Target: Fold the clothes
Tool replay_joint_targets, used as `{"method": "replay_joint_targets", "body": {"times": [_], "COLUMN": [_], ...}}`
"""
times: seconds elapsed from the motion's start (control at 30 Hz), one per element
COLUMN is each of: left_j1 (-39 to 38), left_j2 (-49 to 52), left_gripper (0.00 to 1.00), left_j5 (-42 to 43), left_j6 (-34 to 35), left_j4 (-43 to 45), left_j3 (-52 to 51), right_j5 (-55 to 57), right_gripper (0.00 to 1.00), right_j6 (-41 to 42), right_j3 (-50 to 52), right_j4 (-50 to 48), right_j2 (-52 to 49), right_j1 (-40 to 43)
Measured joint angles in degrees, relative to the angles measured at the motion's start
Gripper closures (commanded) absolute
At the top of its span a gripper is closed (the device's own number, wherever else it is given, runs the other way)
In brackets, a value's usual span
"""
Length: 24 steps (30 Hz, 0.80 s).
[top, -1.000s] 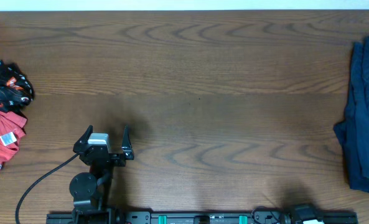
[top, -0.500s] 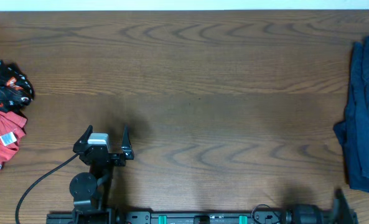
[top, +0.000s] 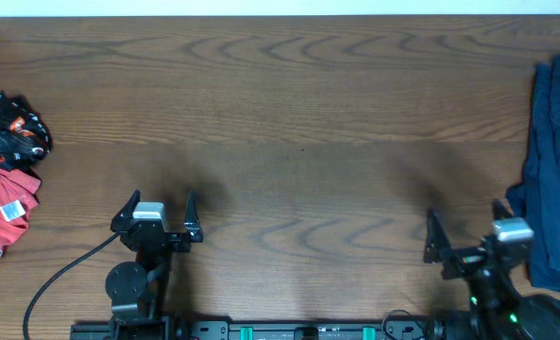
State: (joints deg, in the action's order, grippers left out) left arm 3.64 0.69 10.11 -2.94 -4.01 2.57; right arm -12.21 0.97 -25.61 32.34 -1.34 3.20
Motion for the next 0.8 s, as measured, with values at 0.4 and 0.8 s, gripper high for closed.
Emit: {"method": "replay_joint_targets", "body": {"times": [0.4, 0.8], "left_j1": [0.0, 0.0], "left_j2": [0.0, 0.0], "left_gripper": [0.02, 0.02], "left_j5": [0.0, -0.02], "left_j6": [0.02, 0.02], "left_j4": [0.0, 0.0], "left_j3": [0.0, 0.0], "right_j5": [-1.07, -1.2], "right_gripper": [0.01, 0.01], "right_j6": [0.0, -0.24], "right_j3": [16.9, 19.69], "right_j4": [-12.52, -13.79], "right_j2": [0.52, 0.5], "right_j1": [0.0, 0.02]}}
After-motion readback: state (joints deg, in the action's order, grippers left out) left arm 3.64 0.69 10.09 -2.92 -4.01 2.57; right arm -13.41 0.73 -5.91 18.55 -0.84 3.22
